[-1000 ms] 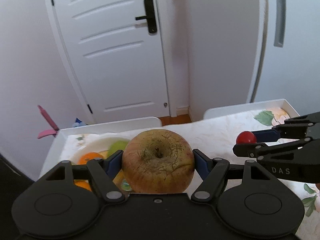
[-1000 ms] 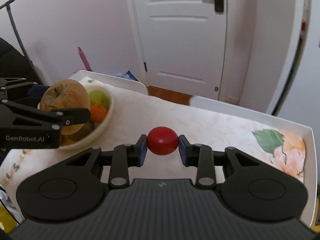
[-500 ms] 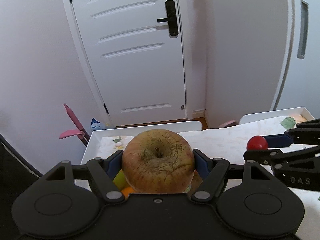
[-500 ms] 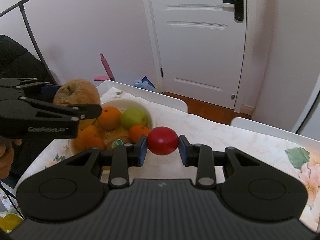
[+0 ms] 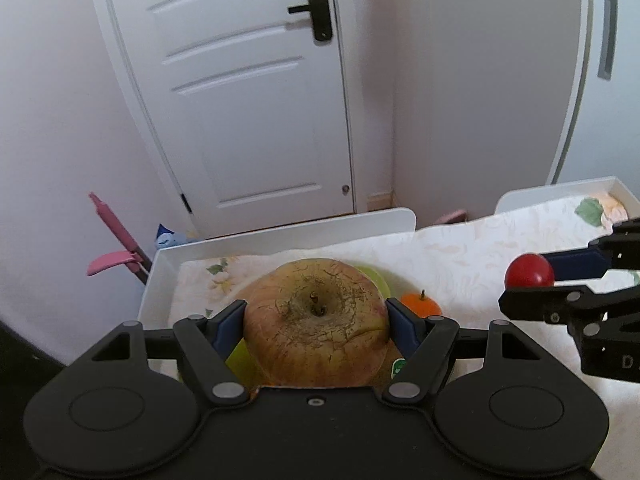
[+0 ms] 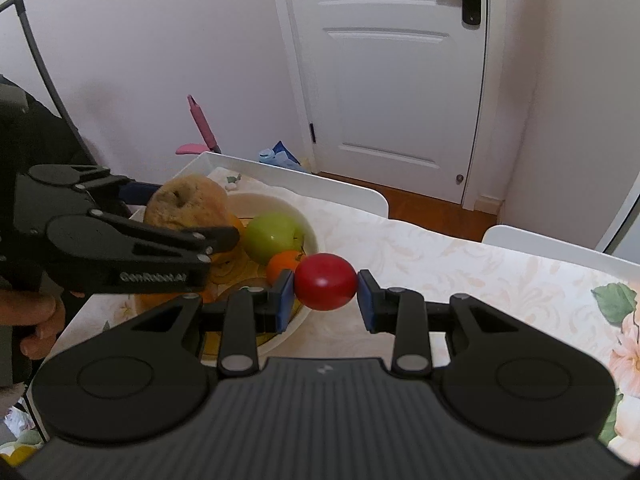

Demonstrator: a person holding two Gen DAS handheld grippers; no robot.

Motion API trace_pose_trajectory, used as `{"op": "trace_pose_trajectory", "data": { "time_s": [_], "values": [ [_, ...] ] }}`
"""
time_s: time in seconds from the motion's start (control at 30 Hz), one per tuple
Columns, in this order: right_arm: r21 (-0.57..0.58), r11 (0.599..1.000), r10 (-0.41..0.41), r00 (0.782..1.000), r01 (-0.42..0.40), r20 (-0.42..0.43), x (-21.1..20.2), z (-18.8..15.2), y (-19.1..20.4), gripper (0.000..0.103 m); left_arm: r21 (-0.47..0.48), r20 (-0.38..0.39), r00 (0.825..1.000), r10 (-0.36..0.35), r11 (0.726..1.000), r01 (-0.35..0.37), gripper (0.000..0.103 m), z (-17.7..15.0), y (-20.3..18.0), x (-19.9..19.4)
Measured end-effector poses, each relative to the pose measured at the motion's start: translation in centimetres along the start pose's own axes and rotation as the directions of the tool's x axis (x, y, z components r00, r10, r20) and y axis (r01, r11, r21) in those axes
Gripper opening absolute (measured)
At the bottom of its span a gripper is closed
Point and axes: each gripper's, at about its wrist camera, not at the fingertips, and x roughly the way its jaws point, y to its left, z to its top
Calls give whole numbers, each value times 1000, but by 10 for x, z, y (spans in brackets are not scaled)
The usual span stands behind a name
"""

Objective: Organize fruits
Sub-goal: 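Carry the apple and tomato to the bowl and release the apple from the left tool, then lower the tomato into the bowl and open the right tool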

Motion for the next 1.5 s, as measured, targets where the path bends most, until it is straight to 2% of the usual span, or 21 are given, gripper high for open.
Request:
{"op": "trace_pose_trajectory", "data": {
  "time_s": [0.23, 0.3, 0.37, 0.43, 0.7, 1.0, 1.17, 1.5],
  "values": [
    [9, 1000, -21, 1000, 21, -16, 5, -3, 1, 48, 31, -7, 1000, -22, 999, 22, 78, -5, 1, 10],
    [10, 1000, -23, 1000, 24, -21, 6, -3, 1, 48, 29, 29, 999, -27, 999, 27, 82, -5, 3, 4],
    [7, 1000, -26, 999, 26, -26, 7, -3, 3, 48, 25, 71, 997, -16, 1000, 14, 94, -3, 5, -5],
    [3, 1000, -26, 999, 26, -31, 8, -4, 4, 48, 26, 85, 996, -2, 1000, -1, 97, -1, 8, -9],
    [-38, 999, 1, 999, -3, -48, 11, -6, 14, 48, -30, 62, 998, 33, 999, -31, 97, -5, 30, -26],
    [-153, 984, 80, 992, -94, -97, 18, -11, 46, 48, -110, 32, 997, 66, 992, -62, 98, -19, 48, -47],
    [-181, 974, 113, 985, -135, -130, 24, -17, 66, 48, -141, 18, 996, 87, 986, -84, 98, -30, 55, -55],
    [-225, 963, 117, 981, -150, -154, 34, -30, 86, 48, -184, -20, 994, 105, 977, -107, 98, -47, 67, -59]
  ]
}}
